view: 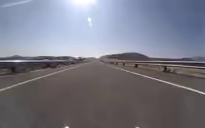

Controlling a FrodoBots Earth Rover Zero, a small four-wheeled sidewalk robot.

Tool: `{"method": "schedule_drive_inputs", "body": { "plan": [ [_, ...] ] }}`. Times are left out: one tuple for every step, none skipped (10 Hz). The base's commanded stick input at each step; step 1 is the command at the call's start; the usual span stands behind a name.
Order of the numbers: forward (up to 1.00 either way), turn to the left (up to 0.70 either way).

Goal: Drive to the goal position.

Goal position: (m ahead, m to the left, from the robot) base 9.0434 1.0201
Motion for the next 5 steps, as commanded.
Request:
{"method": "schedule_drive_inputs", "body": {
  "plan": [
    [0.7, 0.0],
    [0.7, 0.0],
    [0.7, 0.0],
    [0.7, 0.0],
    [0.7, 0.0]
  ]
}}
